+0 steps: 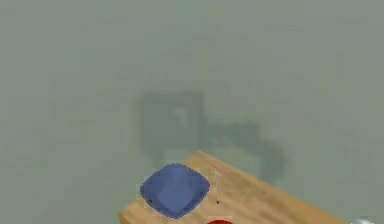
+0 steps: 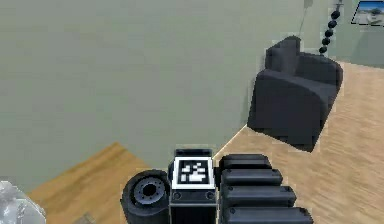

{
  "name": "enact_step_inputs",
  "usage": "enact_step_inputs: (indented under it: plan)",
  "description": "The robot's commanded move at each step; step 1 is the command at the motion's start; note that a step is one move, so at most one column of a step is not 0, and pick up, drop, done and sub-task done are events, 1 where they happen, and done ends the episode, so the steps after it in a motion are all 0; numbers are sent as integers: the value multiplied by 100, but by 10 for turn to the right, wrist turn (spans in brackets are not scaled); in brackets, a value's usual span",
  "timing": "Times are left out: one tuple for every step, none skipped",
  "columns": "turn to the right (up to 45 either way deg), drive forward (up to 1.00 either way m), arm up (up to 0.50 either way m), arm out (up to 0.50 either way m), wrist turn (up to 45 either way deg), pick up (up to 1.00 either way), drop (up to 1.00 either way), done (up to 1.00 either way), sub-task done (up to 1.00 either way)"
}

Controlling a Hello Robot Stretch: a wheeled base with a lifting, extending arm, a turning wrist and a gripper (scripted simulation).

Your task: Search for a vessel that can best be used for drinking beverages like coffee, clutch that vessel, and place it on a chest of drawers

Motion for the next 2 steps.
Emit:
enact_step_inputs:
  plan:
    - [450, 0, 0, 0, 0, 0, 0, 0, 0]
    - [450, 0, 0, 0, 0, 0, 0, 0, 0]
